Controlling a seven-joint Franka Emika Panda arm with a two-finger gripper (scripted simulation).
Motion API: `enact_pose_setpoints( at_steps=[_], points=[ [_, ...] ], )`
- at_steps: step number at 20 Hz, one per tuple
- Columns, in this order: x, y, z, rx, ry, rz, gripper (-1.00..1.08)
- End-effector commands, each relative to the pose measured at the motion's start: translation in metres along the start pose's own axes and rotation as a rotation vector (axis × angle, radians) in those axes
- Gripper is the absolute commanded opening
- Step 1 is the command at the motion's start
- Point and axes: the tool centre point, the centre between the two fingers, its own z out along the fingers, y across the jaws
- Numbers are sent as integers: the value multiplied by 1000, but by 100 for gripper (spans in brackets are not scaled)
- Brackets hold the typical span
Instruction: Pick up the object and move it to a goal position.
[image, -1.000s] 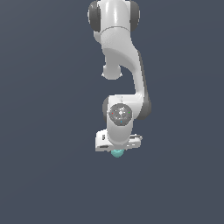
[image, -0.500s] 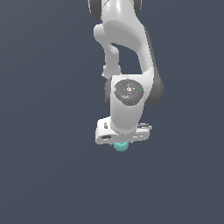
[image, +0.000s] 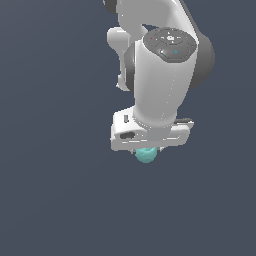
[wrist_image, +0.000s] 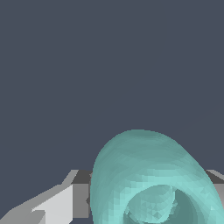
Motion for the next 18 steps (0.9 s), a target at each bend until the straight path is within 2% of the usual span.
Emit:
enact_pose_setpoints(
  at_steps=[1,9,18],
  points=[
    [2,-4,-26,0,-1,0,-100],
    [8,-11,-81,0,-1,0,-100],
    [11,-14,-102,0,-1,0,-100]
  ],
)
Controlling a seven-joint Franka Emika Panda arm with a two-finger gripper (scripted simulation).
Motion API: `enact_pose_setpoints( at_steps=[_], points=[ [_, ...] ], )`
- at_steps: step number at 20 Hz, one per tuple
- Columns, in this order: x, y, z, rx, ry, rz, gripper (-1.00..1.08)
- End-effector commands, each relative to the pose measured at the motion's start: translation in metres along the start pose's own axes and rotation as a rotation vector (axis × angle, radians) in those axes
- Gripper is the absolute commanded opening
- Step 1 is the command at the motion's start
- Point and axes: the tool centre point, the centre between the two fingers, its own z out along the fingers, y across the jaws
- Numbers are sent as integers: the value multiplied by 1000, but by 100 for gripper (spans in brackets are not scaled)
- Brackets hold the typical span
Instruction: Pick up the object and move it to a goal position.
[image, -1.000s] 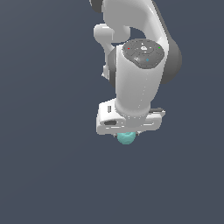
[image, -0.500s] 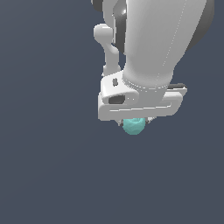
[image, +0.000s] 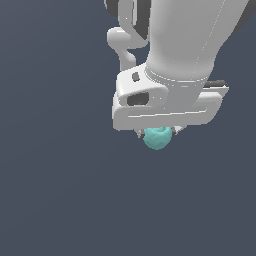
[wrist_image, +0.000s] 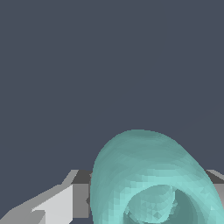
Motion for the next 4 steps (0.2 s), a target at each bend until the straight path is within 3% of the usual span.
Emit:
enact_pose_setpoints(
  at_steps=[1,4],
  points=[
    [1,0,-3,0,-1,0,-100],
    [1,0,-3,0,-1,0,-100]
  ],
)
